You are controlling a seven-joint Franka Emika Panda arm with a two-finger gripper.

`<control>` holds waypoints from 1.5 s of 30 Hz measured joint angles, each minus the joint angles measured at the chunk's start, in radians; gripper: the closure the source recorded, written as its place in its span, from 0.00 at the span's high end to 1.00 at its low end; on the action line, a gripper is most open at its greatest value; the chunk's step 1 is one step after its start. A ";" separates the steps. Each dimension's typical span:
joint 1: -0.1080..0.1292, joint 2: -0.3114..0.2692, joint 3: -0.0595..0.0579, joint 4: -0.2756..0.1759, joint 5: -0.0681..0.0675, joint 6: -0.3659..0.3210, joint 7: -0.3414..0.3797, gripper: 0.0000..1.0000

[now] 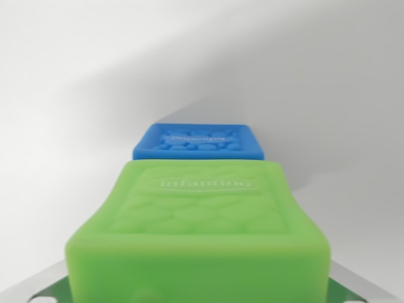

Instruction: Stack cube

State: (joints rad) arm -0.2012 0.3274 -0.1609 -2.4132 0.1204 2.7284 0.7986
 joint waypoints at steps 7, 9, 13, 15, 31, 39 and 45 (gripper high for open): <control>-0.003 0.017 0.004 0.002 0.007 0.015 -0.006 0.00; -0.004 0.019 0.005 0.002 0.008 0.017 -0.006 0.00; -0.006 0.024 0.008 0.003 0.009 0.021 -0.008 0.00; -0.007 0.025 0.008 0.003 0.009 0.022 -0.008 0.00; -0.007 0.025 0.009 0.004 0.009 0.022 -0.008 1.00; -0.007 0.025 0.009 0.004 0.009 0.022 -0.008 1.00; -0.007 0.025 0.009 0.004 0.009 0.022 -0.008 1.00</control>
State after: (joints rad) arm -0.2084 0.3528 -0.1521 -2.4093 0.1295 2.7506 0.7906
